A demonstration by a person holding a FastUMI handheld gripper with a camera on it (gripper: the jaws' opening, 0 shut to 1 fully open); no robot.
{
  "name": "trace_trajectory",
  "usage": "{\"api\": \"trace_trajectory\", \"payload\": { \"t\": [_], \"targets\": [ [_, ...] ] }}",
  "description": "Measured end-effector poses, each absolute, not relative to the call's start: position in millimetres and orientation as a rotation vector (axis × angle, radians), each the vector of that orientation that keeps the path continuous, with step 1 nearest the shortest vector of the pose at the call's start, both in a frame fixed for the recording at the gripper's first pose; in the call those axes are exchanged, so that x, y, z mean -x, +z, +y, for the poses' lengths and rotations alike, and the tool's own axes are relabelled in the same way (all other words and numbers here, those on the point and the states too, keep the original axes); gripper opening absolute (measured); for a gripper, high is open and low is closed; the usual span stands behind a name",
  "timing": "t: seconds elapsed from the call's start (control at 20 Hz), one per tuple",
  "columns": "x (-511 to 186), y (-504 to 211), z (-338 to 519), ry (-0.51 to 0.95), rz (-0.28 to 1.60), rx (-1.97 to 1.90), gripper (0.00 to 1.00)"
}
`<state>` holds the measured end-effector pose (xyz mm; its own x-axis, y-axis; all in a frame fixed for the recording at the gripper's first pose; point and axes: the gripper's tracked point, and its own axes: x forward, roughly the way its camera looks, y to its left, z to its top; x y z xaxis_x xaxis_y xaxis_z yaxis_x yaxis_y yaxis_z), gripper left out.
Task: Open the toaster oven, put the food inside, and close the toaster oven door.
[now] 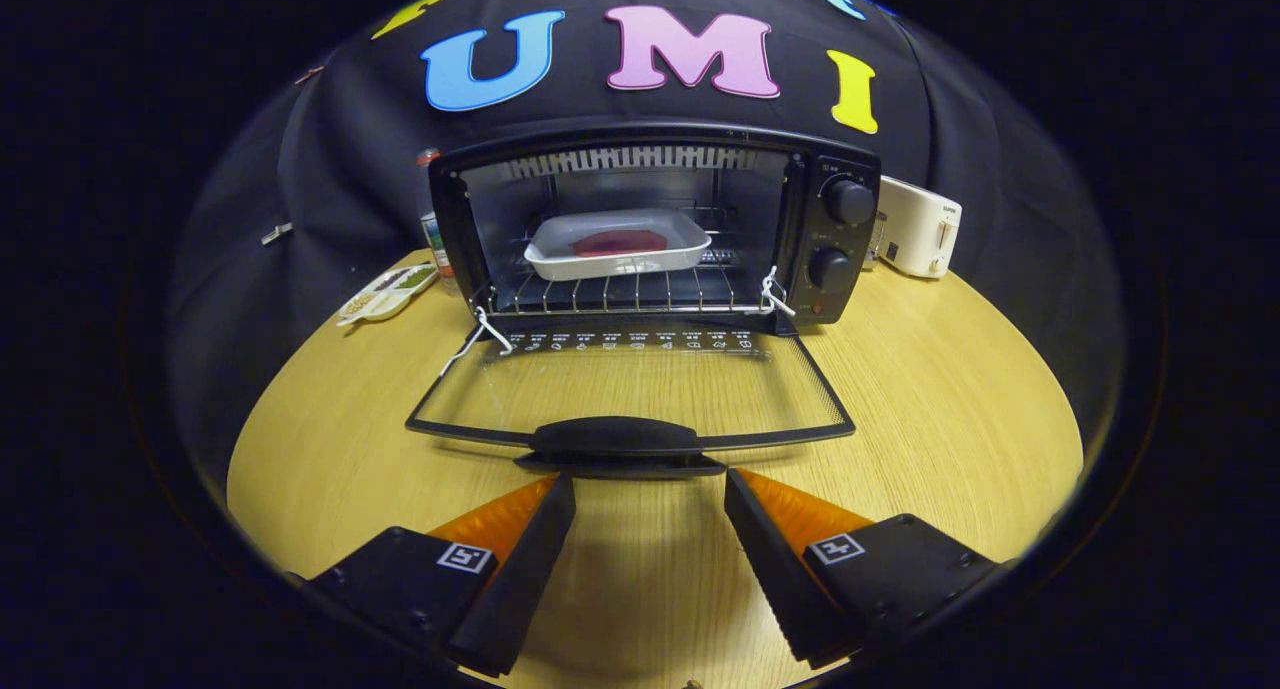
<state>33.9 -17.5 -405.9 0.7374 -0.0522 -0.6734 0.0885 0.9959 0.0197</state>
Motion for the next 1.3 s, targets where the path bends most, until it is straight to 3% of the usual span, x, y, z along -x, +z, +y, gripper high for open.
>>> {"api": "trace_trajectory", "payload": {
  "t": [0.5, 0.8, 1.05, 1.3],
  "targets": [
    [-40.2, -405.7, -13.6, -0.082, 0.713, -0.031, 0.99],
    [-82.2, -311.0, -15.6, -0.054, 0.480, 0.001, 0.99],
    [-116.1, -270.7, -18.8, -0.056, 0.415, -0.002, 1.00],
    [-100.2, -225.3, -23.8, -0.051, 0.353, -0.013, 0.98]
  ]
}}
